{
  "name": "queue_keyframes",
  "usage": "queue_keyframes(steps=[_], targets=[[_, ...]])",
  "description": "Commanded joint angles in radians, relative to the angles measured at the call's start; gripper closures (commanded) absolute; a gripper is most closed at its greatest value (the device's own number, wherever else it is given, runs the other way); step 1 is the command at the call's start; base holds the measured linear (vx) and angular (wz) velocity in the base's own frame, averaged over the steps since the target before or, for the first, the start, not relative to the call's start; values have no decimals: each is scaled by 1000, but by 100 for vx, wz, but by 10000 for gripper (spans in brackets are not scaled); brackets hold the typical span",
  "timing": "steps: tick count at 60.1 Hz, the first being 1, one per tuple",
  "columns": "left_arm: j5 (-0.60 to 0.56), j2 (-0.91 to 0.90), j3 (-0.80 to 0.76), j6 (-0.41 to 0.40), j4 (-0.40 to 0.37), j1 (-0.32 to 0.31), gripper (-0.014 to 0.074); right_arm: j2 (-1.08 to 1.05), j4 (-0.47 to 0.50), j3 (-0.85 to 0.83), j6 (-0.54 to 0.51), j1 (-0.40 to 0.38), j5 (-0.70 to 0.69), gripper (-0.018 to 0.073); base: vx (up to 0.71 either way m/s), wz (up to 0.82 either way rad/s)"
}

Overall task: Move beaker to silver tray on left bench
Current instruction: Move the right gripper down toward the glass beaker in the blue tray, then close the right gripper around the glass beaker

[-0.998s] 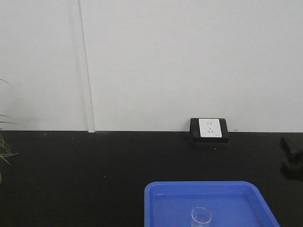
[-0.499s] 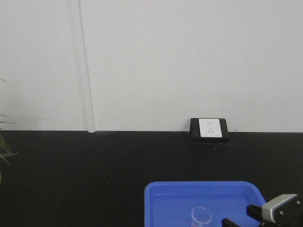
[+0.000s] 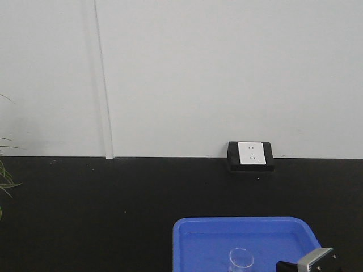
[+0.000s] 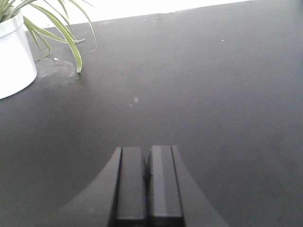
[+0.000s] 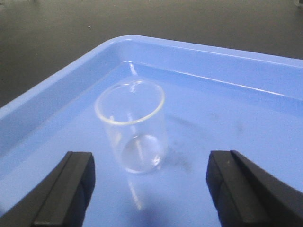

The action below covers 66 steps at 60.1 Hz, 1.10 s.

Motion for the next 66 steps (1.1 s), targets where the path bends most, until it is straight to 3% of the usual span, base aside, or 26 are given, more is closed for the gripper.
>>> queue_keyframes(steps=[1, 25, 48, 66], targets=[[-75, -7, 20, -2, -3, -6, 595, -9, 4, -45, -8, 0, -92, 6, 0, 0], [-75, -7, 20, -2, -3, -6, 595, 26, -52, -83, 22, 5, -114, -59, 0, 0], [-75, -7, 20, -2, -3, -6, 595, 30, 3, -157, -3, 106, 0, -55, 0, 0], [-75, -7, 20, -2, -3, -6, 595, 136, 14, -242, -1, 152, -5, -51, 0, 0]])
